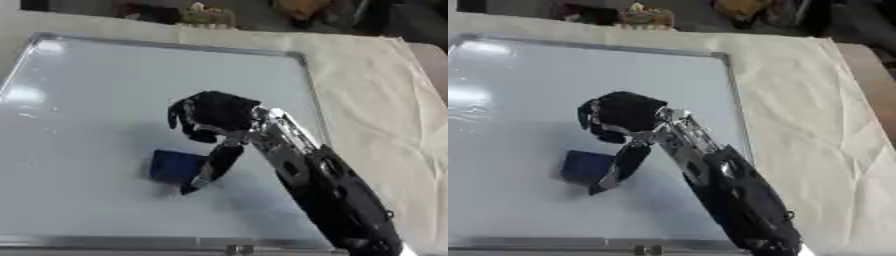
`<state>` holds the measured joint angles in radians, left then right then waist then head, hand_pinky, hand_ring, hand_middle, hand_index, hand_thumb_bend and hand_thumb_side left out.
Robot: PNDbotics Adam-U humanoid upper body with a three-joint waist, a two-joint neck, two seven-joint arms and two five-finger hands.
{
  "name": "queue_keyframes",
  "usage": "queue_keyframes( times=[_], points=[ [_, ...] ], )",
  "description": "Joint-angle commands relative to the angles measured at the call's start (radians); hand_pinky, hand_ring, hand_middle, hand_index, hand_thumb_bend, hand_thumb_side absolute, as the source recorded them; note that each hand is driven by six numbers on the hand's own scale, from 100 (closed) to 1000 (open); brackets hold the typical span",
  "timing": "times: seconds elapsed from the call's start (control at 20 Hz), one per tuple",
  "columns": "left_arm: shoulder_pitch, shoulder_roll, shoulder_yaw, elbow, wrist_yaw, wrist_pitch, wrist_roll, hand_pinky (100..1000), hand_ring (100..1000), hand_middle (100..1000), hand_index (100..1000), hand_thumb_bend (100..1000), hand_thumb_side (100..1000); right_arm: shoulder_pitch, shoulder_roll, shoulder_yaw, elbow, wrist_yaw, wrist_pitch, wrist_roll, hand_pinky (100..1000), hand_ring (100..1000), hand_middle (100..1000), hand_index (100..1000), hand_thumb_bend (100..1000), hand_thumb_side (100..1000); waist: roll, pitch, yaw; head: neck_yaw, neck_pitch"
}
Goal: Wipe the whiteboard clean with a brush.
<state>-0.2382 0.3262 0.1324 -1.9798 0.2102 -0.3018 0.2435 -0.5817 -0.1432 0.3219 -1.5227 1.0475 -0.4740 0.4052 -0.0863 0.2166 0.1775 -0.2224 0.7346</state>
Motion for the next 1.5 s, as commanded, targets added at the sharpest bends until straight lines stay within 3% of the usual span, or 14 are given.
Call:
queue_keyframes(
  times=[0.05,0.85,1.5],
  points=[
    [-0.013,0.023,0.005,-0.02,-0.002,0.003,-0.001,337,412,449,502,100,868,-0.011,0.003,-0.012,0.001,0.017,0.01,-0.003,612,627,626,100,717,587,0.007,-0.012,0.002,-0.003,-0.005],
    [-0.018,0.019,0.002,-0.02,-0.002,0.005,-0.004,336,412,449,500,100,870,-0.009,0.011,-0.016,0.066,0.05,-0.001,0.001,567,571,553,100,730,480,0.005,-0.005,0.013,-0.01,-0.006],
    [-0.02,0.018,0.002,-0.02,-0.002,0.007,-0.004,337,410,450,500,100,872,-0.006,0.016,-0.022,0.084,0.014,-0.024,-0.013,532,510,494,100,620,447,0.004,-0.004,0.014,-0.006,-0.008]
  ],
)
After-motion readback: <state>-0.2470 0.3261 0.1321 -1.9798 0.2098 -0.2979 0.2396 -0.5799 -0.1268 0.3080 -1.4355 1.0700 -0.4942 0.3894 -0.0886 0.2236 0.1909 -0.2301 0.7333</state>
